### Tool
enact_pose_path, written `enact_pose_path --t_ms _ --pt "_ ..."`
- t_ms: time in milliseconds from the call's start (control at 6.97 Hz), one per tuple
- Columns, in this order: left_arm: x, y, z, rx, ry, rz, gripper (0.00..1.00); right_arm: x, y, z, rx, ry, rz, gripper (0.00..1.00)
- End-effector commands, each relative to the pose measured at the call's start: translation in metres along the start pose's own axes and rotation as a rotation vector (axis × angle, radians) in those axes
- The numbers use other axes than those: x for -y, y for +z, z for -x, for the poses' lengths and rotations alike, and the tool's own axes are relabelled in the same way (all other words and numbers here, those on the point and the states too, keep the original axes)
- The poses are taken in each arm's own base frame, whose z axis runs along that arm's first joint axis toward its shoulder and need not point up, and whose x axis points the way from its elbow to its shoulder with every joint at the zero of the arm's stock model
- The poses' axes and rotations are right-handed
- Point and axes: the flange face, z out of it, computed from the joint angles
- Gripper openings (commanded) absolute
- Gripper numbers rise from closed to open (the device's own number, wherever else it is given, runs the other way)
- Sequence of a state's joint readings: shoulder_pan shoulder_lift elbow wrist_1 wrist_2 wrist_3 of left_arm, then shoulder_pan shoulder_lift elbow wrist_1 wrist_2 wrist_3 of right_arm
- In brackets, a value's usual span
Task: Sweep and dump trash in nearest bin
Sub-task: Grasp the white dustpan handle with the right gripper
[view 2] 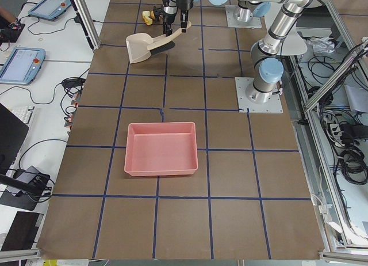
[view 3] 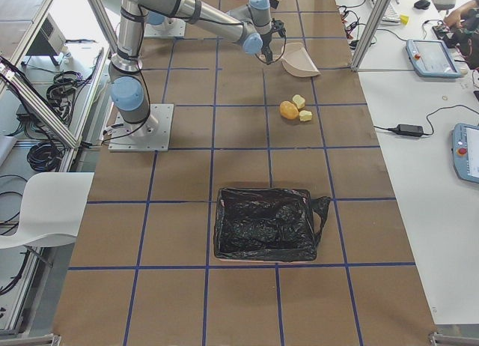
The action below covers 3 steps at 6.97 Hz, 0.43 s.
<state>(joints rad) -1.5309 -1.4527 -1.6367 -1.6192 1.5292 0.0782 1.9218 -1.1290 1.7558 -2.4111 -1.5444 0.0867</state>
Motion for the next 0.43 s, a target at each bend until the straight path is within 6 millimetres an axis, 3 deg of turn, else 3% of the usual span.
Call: enact_pose_path --t_ms 0,287 --pt "-0.0001 -0.0005 0.0000 0.000 0.000 0.001 0.00 0.0008 0.0005 0.0024 0.002 -0.004 0.013 0.67" --pt "-0.0003 -0.0004 0.0000 0.000 0.000 0.002 0.00 -0.0004 0.0039 0.0030 0.001 -0.002 0.019 0.67"
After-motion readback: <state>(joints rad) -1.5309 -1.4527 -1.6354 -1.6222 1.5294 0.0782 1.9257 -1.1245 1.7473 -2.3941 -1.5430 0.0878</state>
